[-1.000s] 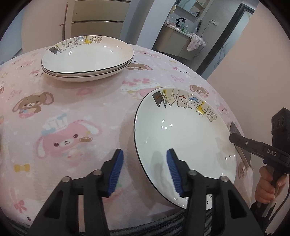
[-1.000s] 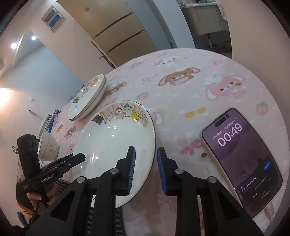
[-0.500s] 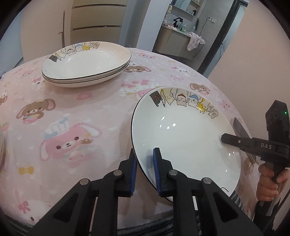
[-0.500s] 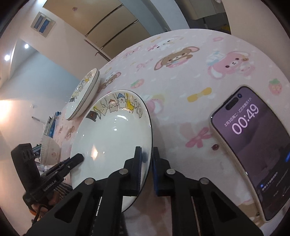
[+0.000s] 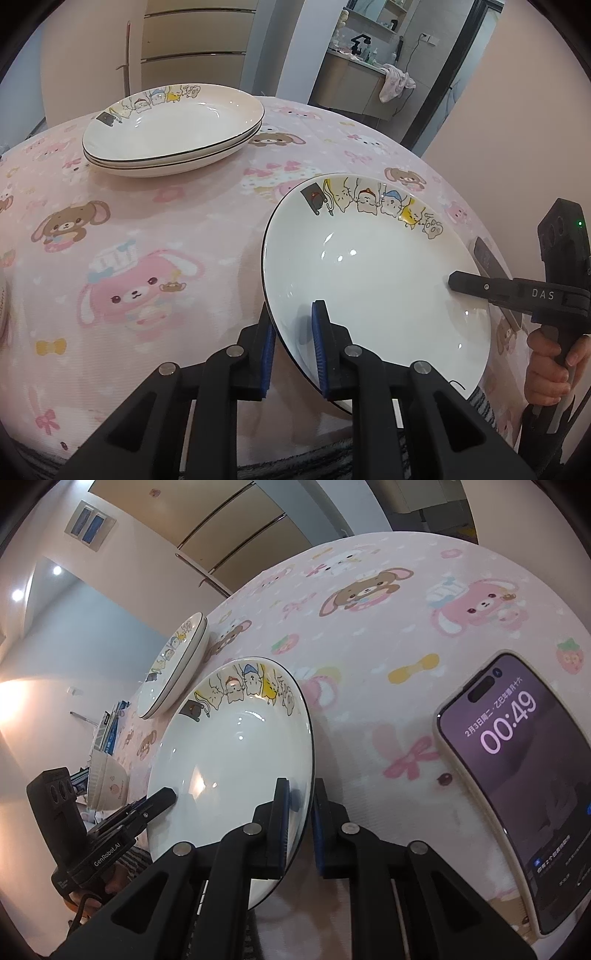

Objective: Organize plates and bowls
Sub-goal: 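Lift the stacked plates with both grippers and carry them over another cartoon plate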

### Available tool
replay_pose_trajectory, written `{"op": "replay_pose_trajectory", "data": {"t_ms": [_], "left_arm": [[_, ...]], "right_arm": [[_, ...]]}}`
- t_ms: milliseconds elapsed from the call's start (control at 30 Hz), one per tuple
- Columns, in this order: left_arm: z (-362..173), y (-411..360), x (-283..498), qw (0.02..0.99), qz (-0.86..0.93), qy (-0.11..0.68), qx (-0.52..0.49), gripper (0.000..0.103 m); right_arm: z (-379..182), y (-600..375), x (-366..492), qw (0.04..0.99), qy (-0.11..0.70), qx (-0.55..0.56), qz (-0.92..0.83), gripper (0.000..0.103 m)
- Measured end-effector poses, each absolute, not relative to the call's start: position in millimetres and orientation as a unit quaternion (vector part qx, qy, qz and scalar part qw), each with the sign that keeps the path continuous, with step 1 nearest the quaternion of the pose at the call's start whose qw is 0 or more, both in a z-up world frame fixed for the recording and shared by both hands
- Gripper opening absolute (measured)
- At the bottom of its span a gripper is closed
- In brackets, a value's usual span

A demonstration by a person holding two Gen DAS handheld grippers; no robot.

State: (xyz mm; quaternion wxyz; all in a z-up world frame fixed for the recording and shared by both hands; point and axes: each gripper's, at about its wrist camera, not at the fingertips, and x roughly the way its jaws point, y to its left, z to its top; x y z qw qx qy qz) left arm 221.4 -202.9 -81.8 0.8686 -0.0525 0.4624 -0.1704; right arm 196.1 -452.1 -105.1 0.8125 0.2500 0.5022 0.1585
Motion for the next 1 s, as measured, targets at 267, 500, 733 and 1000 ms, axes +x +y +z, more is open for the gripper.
{"op": "replay_pose_trajectory", "data": {"t_ms": [267, 500, 733, 1000], "left_arm": [[-69, -191, 212, 0.882, -0.145, 0.445, -0.055, 0.019], [-47, -181, 200, 0.89, -0.138, 0.431, -0.054, 0.019], [-13, -156, 198, 0.908, -0.094, 0.403, -0.064, 0.019], [27, -116, 220, 0.922, -0.06, 0.377, -0.071, 0.019]], "right_arm": [[-87, -430, 185, 0.834, 0.487, 0.188, 0.177, 0.015], [-65, -421, 183, 0.848, 0.468, 0.179, 0.174, 0.015], [-34, -392, 191, 0.856, 0.45, 0.144, 0.208, 0.015], [1, -349, 221, 0.865, 0.426, 0.117, 0.237, 0.016]]}}
